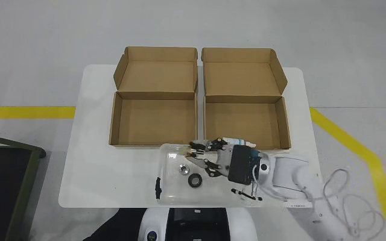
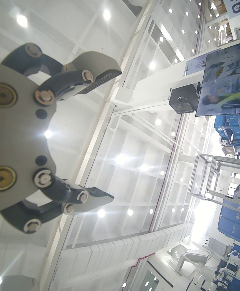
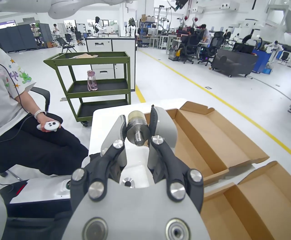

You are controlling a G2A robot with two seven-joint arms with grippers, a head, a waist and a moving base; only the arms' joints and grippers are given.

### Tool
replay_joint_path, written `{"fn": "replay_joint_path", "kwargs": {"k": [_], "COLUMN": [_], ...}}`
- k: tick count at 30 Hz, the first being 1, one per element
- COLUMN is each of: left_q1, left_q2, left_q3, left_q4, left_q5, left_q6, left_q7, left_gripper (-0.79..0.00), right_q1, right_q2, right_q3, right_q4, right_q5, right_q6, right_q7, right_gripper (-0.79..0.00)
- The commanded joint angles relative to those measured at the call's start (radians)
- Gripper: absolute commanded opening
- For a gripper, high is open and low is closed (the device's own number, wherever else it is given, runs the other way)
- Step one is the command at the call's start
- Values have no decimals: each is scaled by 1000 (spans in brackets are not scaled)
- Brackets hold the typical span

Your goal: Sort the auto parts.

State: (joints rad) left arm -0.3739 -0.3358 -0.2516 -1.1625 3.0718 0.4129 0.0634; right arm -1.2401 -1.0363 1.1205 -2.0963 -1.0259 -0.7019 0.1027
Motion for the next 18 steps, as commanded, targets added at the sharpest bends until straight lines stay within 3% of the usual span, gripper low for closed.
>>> {"fn": "replay_joint_path", "kwargs": {"k": [1, 18], "left_q1": [0, 0], "left_q2": [0, 0], "left_q3": [0, 0], "left_q4": [0, 0], "left_q5": [0, 0], "left_q6": [0, 0], "left_q7": [0, 0], "left_gripper": [0, 0], "right_q1": [25, 162], "right_q2": [-1, -9], "right_q3": [18, 149], "right_q4": [-2, 23], "right_q5": [13, 151], "right_q6": [6, 81], "right_q7": [1, 0], "right_gripper": [-785, -785]}}
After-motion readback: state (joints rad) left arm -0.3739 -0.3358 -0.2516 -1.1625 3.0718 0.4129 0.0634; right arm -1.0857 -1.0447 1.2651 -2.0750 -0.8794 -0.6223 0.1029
